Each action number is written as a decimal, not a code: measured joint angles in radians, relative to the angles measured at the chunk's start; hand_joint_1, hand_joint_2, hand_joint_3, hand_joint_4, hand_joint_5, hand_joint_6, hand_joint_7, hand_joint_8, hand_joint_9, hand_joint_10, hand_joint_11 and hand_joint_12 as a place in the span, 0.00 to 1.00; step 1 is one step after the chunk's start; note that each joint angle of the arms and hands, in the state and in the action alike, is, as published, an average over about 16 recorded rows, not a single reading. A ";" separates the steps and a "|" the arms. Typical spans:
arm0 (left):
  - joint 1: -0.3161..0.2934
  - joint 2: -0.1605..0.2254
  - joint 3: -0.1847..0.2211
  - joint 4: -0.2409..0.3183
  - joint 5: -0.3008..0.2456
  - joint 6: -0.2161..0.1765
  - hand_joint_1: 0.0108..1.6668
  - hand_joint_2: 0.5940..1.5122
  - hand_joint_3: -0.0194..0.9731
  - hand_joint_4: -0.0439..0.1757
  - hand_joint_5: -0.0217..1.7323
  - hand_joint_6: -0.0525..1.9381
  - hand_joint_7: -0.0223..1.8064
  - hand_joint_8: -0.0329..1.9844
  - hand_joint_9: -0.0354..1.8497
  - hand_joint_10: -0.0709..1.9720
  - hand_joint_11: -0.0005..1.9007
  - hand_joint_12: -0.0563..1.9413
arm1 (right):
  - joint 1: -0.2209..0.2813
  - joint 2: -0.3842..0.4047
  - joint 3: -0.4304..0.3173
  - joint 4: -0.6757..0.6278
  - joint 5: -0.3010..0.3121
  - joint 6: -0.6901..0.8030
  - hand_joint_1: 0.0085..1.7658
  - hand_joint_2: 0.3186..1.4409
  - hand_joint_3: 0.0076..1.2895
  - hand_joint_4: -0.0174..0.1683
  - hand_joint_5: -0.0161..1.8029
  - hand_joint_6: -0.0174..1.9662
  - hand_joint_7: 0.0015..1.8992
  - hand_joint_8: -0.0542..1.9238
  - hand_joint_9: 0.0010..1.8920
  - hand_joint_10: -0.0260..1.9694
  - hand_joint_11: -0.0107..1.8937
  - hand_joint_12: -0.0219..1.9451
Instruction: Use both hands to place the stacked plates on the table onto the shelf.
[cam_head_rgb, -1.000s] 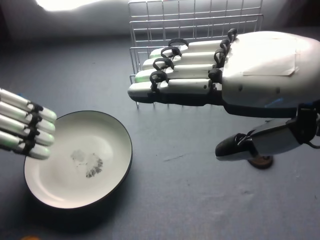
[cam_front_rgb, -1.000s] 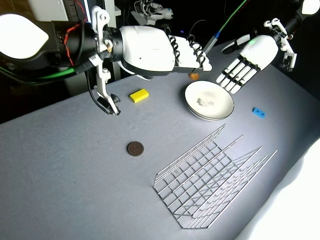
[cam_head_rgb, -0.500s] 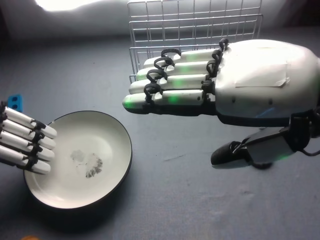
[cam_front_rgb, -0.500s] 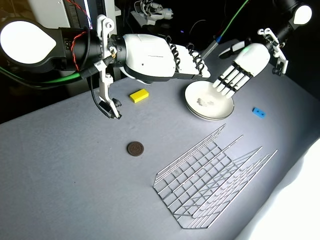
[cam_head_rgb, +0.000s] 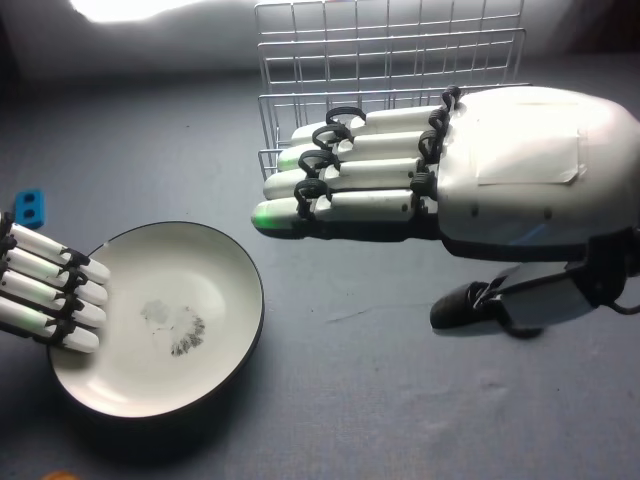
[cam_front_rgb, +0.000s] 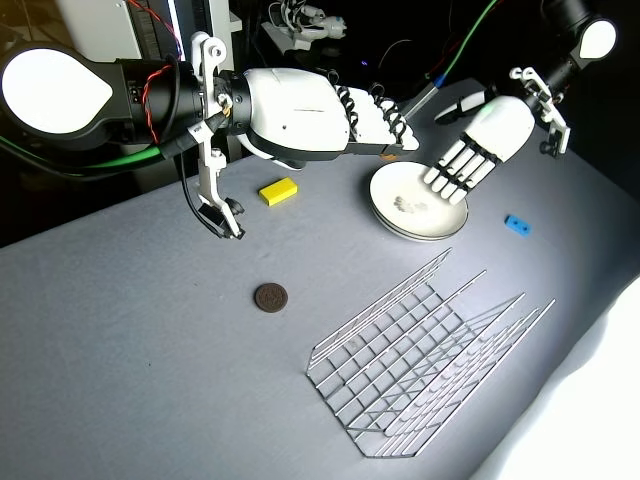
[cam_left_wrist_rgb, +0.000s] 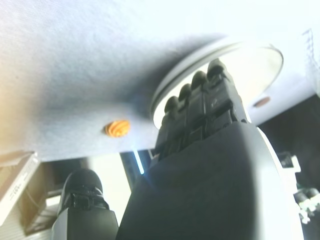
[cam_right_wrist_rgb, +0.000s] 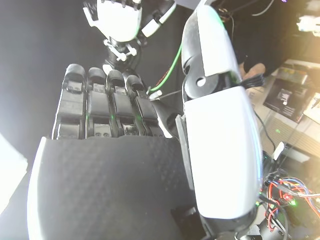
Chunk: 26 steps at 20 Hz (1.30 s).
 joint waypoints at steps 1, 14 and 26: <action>0.002 -0.002 0.001 0.001 0.003 0.000 0.00 0.52 0.07 0.21 0.02 0.02 0.02 0.02 0.03 0.04 0.01 0.03 | -0.002 0.000 0.001 0.000 0.002 -0.005 0.67 0.65 0.01 0.08 0.02 0.03 0.01 0.04 0.01 0.02 0.02 0.02; 0.007 -0.031 -0.022 0.009 0.037 0.001 0.00 0.80 0.13 0.20 0.01 0.02 0.01 0.01 0.02 0.04 0.01 0.02 | -0.039 -0.027 0.021 0.001 0.011 -0.093 0.65 0.65 0.01 0.09 0.02 0.03 0.01 0.04 0.01 0.02 0.02 0.04; -0.030 -0.067 -0.091 -0.006 0.104 -0.019 0.00 0.86 0.12 0.20 0.01 0.02 0.01 0.01 0.02 0.03 0.01 0.02 | -0.066 -0.170 0.111 0.004 -0.019 -0.179 0.62 0.67 0.01 0.12 0.02 0.03 0.01 0.04 0.01 0.02 0.02 0.09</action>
